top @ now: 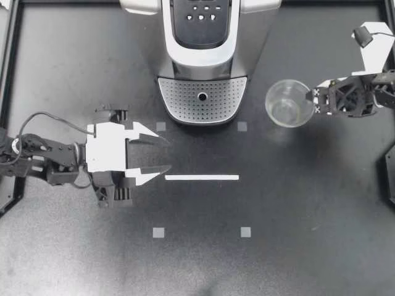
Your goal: Place the coffee capsule inside the capsule container, then place the cup onto the center of the cup tray, then push the 'Hot Water' and 'Travel Mug' buttons.
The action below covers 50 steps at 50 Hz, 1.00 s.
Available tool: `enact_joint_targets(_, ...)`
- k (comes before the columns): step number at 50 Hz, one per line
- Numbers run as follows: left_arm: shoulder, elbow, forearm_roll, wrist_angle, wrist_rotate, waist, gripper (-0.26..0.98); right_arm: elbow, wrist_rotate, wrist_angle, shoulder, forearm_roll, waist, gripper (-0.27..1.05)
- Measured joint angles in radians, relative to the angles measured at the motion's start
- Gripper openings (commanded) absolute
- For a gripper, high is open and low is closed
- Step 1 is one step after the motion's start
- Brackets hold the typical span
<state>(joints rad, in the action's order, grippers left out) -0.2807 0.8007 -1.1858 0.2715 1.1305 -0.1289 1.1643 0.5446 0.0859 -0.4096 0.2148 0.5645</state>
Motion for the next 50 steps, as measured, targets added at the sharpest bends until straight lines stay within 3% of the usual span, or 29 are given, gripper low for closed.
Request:
enact_joint_targets(21, 0.000, 0.005, -0.002, 0.000, 0.000, 0.000, 0.43, -0.110, 0.080, -0.055, 0.041, 0.014, -0.140, 0.07)
enact_joint_targets(50, 0.000, 0.035, -0.002, 0.000, 0.000, -0.002, 0.43, -0.337, 0.097, -0.117, 0.291, 0.003, -0.167, 0.07)
